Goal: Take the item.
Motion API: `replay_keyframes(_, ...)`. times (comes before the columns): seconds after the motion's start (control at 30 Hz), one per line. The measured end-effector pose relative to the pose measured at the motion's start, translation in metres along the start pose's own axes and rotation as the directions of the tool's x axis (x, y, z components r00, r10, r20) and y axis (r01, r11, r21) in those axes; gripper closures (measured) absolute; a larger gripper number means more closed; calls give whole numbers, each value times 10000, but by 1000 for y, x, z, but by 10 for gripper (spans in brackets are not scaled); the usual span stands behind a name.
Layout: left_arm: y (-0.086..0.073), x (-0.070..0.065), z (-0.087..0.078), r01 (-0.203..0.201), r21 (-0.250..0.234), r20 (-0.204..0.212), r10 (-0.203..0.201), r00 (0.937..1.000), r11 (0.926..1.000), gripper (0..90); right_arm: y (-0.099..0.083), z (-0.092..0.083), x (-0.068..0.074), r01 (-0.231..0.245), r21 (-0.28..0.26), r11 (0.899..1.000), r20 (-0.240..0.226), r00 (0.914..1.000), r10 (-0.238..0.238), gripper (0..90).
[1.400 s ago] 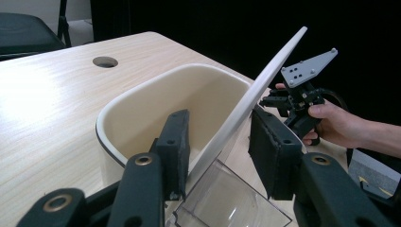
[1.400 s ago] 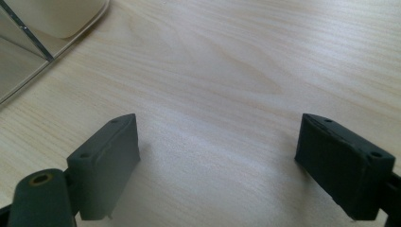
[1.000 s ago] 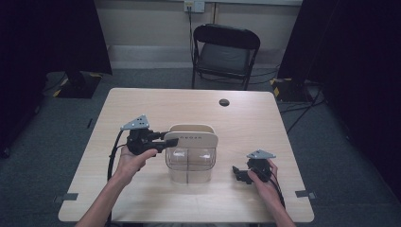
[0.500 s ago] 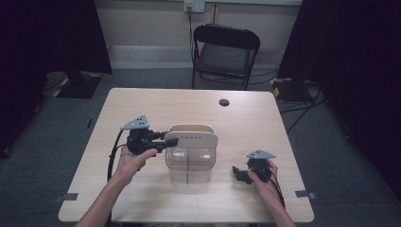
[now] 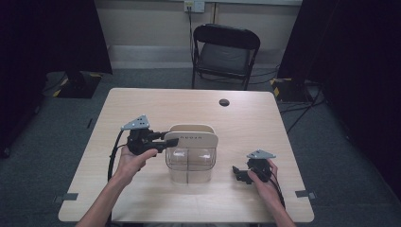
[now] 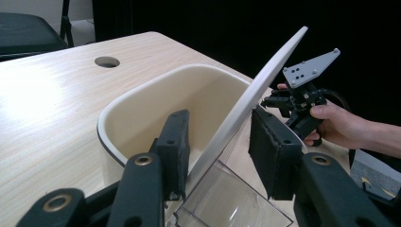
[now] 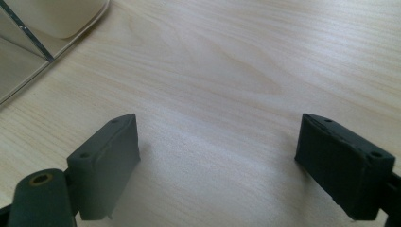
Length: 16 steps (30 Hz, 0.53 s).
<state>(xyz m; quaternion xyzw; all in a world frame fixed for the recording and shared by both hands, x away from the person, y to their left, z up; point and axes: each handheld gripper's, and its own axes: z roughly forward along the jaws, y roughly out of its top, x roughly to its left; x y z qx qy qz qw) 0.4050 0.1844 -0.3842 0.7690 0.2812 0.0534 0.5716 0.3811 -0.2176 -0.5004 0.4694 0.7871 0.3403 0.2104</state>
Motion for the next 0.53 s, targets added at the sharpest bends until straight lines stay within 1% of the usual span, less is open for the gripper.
replay_keyframes(0.17, 1, -1, 0, 6, 37, -29, -6, 10000, 10000, 586, 0, 0, 0, -1, 0, 10000, 0, 10000, 1, 135)
replay_keyframes(0.33, 2, 0, -1, 74, 9, 84, -75, 9999, 10000, 585, 0, 0, 0, -1, 6, 10000, 15, 10000, 1, 135)
replay_keyframes(0.53, 1, 0, 1, -24, 2, 41, 24, 10000, 10000, 582, 0, 0, 0, -1, 5, 10000, 16, 10000, 1, 135)
